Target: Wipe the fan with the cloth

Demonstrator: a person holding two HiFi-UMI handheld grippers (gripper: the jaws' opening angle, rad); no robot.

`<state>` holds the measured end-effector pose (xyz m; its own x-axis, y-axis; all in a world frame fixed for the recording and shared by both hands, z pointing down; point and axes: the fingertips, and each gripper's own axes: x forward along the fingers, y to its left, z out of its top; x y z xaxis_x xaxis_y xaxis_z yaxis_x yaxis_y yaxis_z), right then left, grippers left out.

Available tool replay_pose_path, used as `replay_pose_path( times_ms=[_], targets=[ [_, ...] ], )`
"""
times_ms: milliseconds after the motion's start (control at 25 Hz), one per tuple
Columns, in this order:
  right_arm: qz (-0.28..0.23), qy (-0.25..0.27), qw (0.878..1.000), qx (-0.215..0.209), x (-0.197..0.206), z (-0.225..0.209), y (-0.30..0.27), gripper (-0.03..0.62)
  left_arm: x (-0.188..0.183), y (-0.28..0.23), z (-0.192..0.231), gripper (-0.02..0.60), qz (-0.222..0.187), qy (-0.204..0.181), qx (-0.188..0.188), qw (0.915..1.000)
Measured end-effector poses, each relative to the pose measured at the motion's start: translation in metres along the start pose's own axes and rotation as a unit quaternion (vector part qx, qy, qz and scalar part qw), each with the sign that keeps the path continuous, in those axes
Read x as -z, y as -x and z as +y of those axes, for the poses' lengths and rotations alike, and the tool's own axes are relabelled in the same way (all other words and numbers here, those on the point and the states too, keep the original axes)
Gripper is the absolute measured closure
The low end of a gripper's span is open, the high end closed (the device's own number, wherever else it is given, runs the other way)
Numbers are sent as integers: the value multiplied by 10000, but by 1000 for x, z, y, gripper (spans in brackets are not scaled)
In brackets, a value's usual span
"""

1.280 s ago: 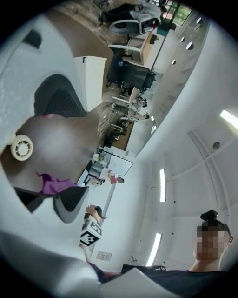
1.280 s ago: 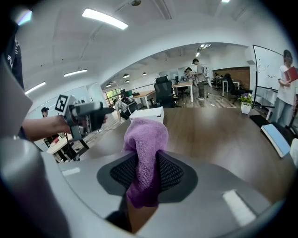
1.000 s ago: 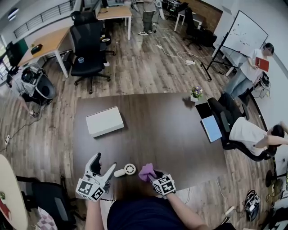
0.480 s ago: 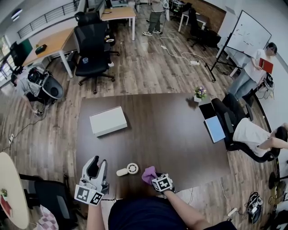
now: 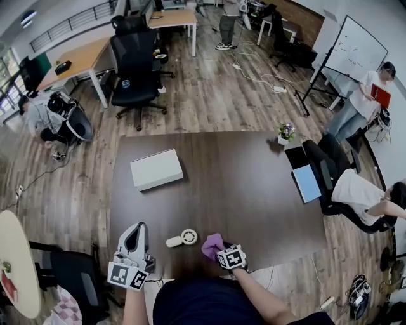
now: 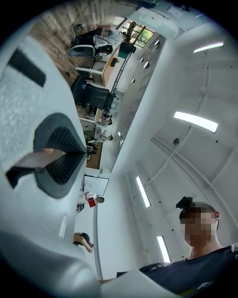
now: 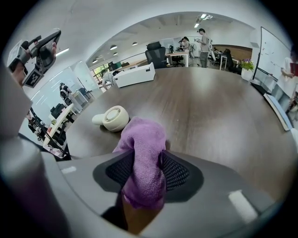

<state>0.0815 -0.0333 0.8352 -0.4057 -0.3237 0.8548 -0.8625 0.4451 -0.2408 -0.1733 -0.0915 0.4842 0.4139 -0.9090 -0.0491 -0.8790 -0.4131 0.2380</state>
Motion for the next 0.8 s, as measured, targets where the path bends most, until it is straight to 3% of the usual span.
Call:
replay_pose_path(
  times_ms=[280,480,640,800],
  targets=[
    [-556,-377,9977,-52,-23,-9,29,349,3,-1,-5,588,39,28,76,10000],
    [-1503,-471,9875,-104,-75,-10,75,352,9,-5,-11,588,157,5,159,9997],
    [-2990,-371,9535,-123,-140,-7,141,395,8,-3,-13,588,166,26,180,9997],
    [-3973,-97,9175,-135,-187,0,203,399,7,-2,-11,588,138,71,119,9998]
  ],
)
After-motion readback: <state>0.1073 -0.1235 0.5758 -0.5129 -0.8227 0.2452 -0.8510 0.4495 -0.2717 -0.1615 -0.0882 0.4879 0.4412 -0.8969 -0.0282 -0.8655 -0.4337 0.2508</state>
